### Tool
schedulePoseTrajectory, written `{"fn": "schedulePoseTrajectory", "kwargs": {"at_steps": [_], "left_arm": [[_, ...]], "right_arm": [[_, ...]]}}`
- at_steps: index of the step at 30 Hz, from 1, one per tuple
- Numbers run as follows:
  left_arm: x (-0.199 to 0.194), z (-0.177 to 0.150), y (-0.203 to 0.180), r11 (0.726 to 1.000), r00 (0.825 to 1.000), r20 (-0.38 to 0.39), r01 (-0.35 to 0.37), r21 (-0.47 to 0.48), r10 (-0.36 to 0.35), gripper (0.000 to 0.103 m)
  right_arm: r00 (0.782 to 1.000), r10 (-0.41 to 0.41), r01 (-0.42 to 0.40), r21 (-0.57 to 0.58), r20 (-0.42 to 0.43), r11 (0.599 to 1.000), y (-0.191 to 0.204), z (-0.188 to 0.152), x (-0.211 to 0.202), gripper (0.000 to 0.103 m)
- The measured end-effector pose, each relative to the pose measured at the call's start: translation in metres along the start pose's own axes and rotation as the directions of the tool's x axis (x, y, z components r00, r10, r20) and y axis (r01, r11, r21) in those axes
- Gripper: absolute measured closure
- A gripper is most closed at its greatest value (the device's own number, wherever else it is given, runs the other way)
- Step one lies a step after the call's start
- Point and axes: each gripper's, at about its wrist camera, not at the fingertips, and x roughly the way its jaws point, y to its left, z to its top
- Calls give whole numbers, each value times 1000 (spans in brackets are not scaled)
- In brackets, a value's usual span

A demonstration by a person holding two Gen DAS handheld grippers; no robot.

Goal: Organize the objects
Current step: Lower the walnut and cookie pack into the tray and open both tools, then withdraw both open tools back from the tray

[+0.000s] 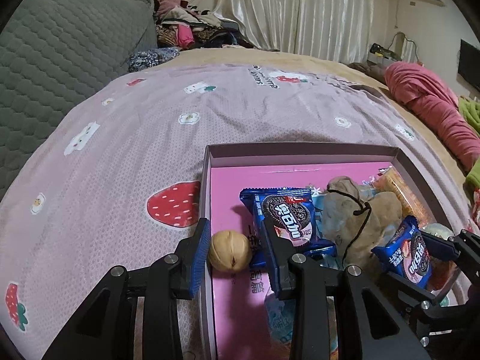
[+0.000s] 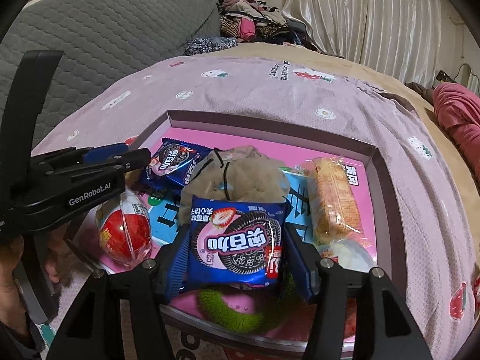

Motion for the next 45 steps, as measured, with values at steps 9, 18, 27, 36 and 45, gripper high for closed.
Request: {"fn": "schedulePoseTrajectory", "kwargs": {"at_steps": [9,18,27,36,45], "left_arm": [[-4,-4,-5,1000,1000,6,12,17,-12,55],[-10,-4,-3,1000,1000,5,9,7,-9,37],[-23,-3,-2,1000,1000,20,5,6,-5,28],[-38,-2,7,999,999,37,13,-31,-11,21],[-59,-9,10,998,999,41,7,-60,-4,15]], "right_arm": [[1000,-4,4,-2,-5,1000,1,0,-2,42],[1000,-18,18,-6,-3,1000,3,1,-3,39],[999,-32,32,-11,20,999,5,3,-14,33],[998,-59,59,-3,38,998,4,2,-26,24],[994,-81,80,18,71,997,-2,0,-47,15]]}}
